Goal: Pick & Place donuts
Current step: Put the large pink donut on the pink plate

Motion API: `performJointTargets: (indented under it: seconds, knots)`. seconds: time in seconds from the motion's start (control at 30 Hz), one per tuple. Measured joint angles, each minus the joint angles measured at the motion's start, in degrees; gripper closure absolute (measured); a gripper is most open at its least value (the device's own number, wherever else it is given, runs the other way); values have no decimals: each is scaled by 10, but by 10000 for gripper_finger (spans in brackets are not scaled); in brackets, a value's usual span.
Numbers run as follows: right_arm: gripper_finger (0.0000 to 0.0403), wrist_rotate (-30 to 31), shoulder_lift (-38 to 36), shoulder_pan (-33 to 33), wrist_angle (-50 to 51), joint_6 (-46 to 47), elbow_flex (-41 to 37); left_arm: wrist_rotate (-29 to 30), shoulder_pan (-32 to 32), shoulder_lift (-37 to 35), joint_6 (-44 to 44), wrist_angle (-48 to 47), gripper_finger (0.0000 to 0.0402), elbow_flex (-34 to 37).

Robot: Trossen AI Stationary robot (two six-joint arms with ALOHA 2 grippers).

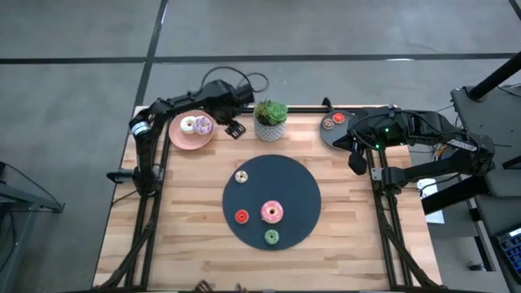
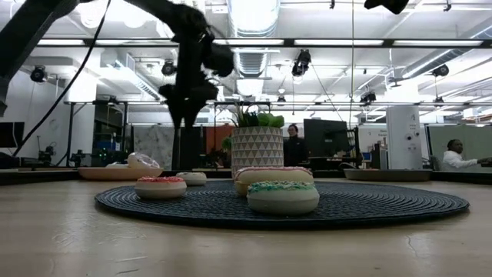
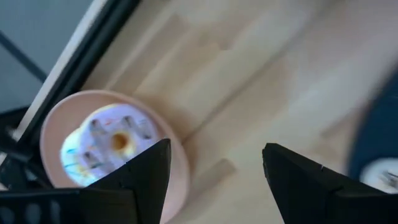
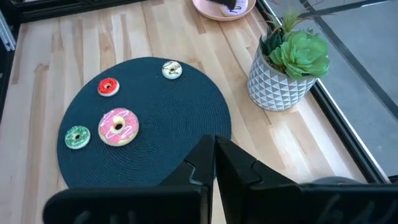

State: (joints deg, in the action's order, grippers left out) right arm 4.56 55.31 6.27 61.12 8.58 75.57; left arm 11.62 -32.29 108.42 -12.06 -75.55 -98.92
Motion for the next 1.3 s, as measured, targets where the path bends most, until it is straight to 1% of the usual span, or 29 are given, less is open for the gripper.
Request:
performJointTargets:
  seconds: [0.17, 0.4, 0.73, 0.9, 1.13, 1.3]
  knots:
    - [394, 0, 0, 0, 0, 0, 0, 0, 80, 0, -19, -1, 177, -21]
    - [394, 0, 0, 0, 0, 0, 0, 0, 180, 0, -80, -1, 177, -55]
    - [394, -3, -1, 0, 2, -9, 0, -6, 291, 0, -161, 7, 177, -98]
    - [394, -7, -3, 0, 16, -11, 0, -8, 332, 0, -153, 38, 177, -108]
    - [394, -31, -16, 0, 36, -8, 0, -75, 370, 0, -133, 113, 177, -108]
    - [394, -31, -31, 0, 36, -10, 0, -86, 384, 0, -137, 140, 177, -108]
